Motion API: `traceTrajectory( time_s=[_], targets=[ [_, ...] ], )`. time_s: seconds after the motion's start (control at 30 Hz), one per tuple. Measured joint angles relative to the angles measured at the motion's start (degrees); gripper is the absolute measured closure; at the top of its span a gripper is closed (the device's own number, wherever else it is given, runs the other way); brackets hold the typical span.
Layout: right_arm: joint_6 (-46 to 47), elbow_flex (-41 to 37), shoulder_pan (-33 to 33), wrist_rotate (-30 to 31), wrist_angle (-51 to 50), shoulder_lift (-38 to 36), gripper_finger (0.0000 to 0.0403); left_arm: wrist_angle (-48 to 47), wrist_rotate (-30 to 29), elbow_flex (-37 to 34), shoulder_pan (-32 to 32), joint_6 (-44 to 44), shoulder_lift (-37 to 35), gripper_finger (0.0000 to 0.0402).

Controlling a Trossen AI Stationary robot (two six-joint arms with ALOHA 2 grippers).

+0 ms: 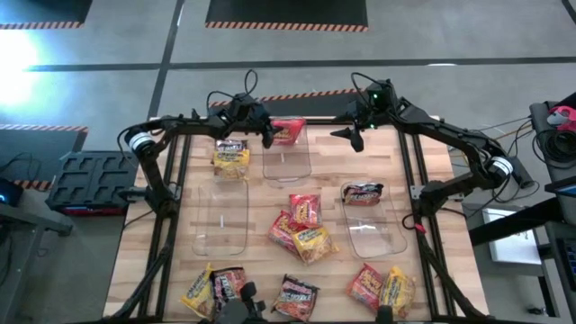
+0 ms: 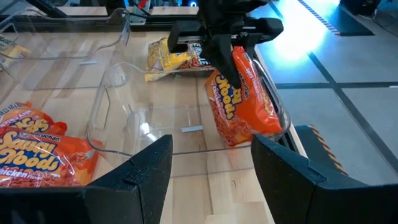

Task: Sort Maruchan noodles
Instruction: Put the top right orange pack noodle into the top transparent bin

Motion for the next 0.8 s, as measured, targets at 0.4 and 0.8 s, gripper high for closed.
traceTrajectory(
  time_s=[0.4, 0.8],
  targets=[
    [0.2, 0.0, 0.0, 0.0, 0.0, 0.0, 0.0195, -2.3, -0.1, 0.0, 0.0, 0.7, 0.0, 0.0312],
    [0.2, 0.0, 0.0, 0.0, -0.1, 0.0, 0.0195, -1.7, -8.3, -0.1, -0.1, 5.3, 0.1, 0.0221]
  ],
)
